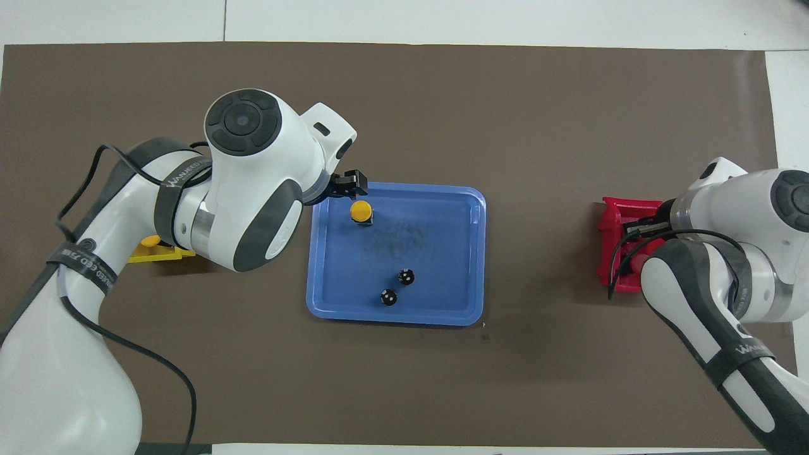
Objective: Sort red and yellow buttons by color
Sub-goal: 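Reach the left gripper to the last yellow button and grasp it, then carry the yellow button to the yellow bin while the right gripper withdraws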
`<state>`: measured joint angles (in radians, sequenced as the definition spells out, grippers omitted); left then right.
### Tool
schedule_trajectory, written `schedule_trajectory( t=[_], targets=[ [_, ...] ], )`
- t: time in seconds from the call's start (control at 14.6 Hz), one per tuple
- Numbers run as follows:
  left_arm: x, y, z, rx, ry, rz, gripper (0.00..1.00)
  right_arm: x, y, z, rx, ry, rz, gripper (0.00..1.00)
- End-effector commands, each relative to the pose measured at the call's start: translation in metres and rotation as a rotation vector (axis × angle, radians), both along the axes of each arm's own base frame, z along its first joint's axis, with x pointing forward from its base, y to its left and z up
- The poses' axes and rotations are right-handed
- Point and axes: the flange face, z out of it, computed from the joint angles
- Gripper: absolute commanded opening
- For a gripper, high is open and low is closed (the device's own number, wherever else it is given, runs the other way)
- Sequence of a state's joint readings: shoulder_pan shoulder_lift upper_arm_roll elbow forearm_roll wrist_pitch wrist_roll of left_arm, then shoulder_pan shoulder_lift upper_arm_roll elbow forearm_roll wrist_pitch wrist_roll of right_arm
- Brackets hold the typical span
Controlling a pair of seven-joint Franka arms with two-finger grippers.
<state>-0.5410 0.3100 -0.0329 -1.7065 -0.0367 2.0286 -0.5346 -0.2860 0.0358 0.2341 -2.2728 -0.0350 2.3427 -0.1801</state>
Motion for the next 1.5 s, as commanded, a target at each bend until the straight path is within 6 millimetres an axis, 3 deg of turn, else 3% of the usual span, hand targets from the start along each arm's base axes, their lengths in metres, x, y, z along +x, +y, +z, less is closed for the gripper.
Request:
schedule_trajectory(
  t=[0.0, 0.07, 0.27, 0.41, 0.48, 0.62, 0.68, 0.75, 0.82, 0.96, 1.09, 1.16, 1.3, 1.44],
  targets=[
    [-0.009, -0.025, -0.015, 0.001, 0.002, 0.02, 1.0, -0.003, -0.005, 0.005, -0.006, -0.003, 0.029, 0.6],
    [-0.009, -0.03, -0.022, -0.002, -0.003, 0.025, 1.0, -0.001, -0.005, 0.008, -0.006, 0.008, 0.036, 0.65],
    [-0.011, -0.045, -0.037, -0.02, -0.025, 0.05, 1.0, 0.015, -0.003, 0.028, -0.002, 0.042, 0.045, 0.65],
    [-0.015, -0.045, -0.046, -0.02, -0.027, 0.051, 1.0, 0.027, -0.005, 0.06, -0.001, 0.073, 0.042, 0.65],
    [-0.015, -0.043, -0.047, -0.021, -0.028, 0.052, 0.95, 0.031, -0.004, 0.082, -0.001, 0.087, 0.04, 0.65],
    [-0.015, -0.043, -0.048, -0.019, -0.025, 0.055, 0.74, 0.036, -0.001, 0.12, 0.004, 0.099, 0.03, 0.68],
    [-0.017, -0.042, -0.05, -0.015, -0.017, 0.063, 0.47, 0.036, 0.0, 0.143, 0.009, 0.102, 0.024, 0.75],
    [-0.019, -0.042, -0.052, -0.013, -0.013, 0.104, 0.02, 0.035, 0.001, 0.169, 0.006, 0.108, 0.013, 0.92],
    [-0.021, -0.042, -0.054, -0.01, -0.007, 0.132, 0.01, 0.03, 0.004, 0.194, 0.005, 0.122, 0.01, 1.0],
    [-0.018, -0.042, -0.046, -0.008, -0.003, 0.141, 0.01, 0.026, 0.003, 0.237, 0.009, 0.119, -0.031, 1.0],
    [-0.012, -0.044, -0.026, -0.004, 0.006, 0.144, 0.01, 0.024, -0.003, 0.266, 0.027, 0.11, -0.062, 1.0],
    [-0.009, -0.041, -0.015, 0.007, 0.027, 0.151, 0.01, 0.02, -0.008, 0.269, 0.027, 0.134, -0.074, 1.0],
    [-0.005, -0.023, 0.035, 0.027, 0.055, 0.16, 0.01, 0.016, -0.025, 0.277, 0.022, 0.144, -0.105, 1.0],
    [0.019, 0.03, 0.07, 0.04, 0.075, 0.21, 0.01, 0.016, -0.034, 0.277, 0.024, 0.134, -0.124, 1.0]
  ],
)
